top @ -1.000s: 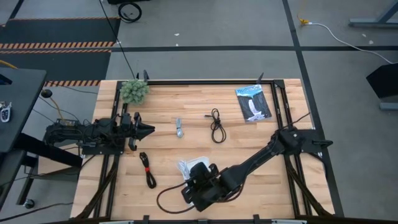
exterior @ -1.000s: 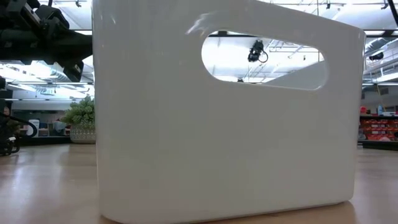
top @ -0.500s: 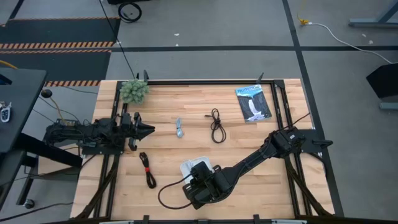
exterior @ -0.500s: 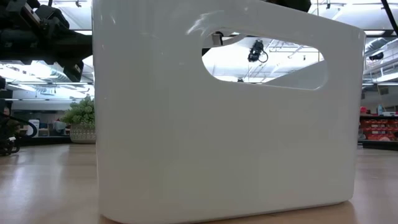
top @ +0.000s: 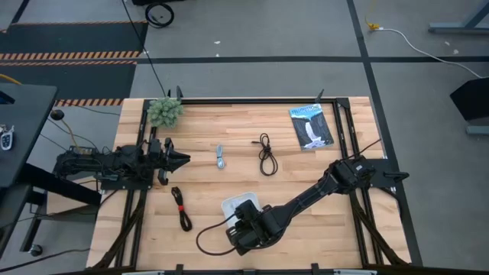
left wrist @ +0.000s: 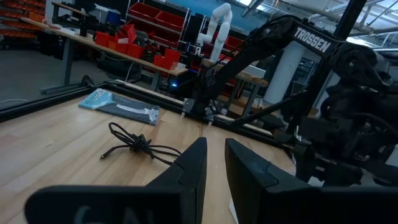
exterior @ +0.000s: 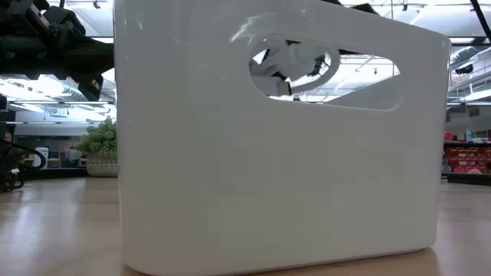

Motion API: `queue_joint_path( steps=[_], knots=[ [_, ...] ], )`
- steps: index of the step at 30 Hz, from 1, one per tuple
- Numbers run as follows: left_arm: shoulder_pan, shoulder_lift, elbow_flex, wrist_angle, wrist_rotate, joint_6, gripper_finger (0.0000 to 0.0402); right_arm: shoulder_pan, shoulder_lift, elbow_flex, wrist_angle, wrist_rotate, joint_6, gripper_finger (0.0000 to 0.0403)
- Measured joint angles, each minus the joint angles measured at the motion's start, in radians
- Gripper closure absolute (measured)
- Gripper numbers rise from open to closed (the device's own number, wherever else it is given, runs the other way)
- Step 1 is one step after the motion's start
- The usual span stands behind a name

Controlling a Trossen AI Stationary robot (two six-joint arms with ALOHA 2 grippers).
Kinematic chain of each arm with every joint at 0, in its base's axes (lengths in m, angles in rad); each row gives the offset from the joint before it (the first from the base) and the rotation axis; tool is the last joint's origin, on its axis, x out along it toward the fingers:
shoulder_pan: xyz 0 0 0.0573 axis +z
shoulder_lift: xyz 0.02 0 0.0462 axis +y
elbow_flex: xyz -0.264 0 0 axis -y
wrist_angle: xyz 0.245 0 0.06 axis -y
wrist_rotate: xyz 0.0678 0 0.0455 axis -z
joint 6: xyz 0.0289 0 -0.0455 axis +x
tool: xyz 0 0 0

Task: Pick and place USB-C Cables
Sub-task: Put the white charger cable into the white bin

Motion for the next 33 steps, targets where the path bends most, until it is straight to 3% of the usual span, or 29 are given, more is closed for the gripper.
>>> queue_joint_path(
  steps=[17,33],
  knots=[
    [0.000,0.000,0.000,0.000,0.000,0.000,0.0335,-0.028,0.000,-0.130,0.117,-0.039,-0.008,0.0250],
    [0.000,0.000,0.000,0.000,0.000,0.000,0.0335,-0.047,0.000,-0.136,0.101,-0.091,-0.071,0.0245]
  ],
)
